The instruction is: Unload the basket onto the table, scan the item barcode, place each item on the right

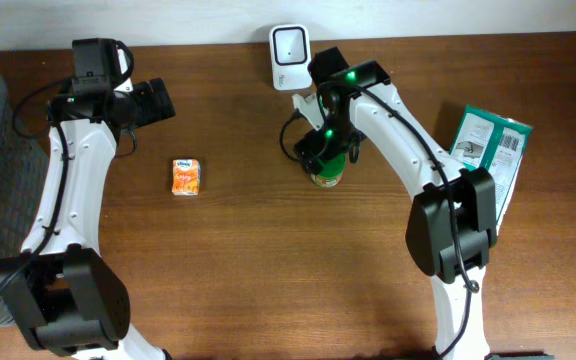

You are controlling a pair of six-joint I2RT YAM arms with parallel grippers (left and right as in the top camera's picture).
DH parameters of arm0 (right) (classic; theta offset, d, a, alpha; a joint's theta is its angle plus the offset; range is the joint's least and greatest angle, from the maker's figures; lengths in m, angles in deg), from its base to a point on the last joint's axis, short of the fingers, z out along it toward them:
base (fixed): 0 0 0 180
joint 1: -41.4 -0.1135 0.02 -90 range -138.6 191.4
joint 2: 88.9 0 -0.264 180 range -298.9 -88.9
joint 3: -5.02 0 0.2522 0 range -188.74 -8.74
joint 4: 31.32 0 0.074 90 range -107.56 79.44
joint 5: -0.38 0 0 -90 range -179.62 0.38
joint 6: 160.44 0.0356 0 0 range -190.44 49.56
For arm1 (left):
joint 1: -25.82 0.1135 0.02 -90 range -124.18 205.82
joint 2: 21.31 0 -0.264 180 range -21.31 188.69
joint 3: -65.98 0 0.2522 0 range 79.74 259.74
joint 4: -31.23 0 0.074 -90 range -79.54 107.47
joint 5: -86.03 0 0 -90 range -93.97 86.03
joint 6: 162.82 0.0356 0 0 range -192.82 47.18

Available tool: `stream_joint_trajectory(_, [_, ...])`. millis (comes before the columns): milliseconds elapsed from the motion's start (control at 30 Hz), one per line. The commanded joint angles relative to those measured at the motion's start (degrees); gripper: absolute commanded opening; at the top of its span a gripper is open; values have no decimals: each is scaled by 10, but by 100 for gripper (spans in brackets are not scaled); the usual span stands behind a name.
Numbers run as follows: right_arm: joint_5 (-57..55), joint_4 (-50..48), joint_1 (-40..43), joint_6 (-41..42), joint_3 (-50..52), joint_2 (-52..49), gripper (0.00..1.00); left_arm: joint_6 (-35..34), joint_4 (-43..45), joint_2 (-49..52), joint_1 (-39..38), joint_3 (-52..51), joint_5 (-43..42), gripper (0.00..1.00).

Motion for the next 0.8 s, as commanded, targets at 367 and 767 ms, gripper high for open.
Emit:
stream_joint_trajectory(367, [-26,-25,7,23,5,-32,88,5,1,-3,1,0,6,100])
stream_joint_trajectory(767, [-25,-12,17,38,12,-32,79,5,0,-3,1,0,6,99])
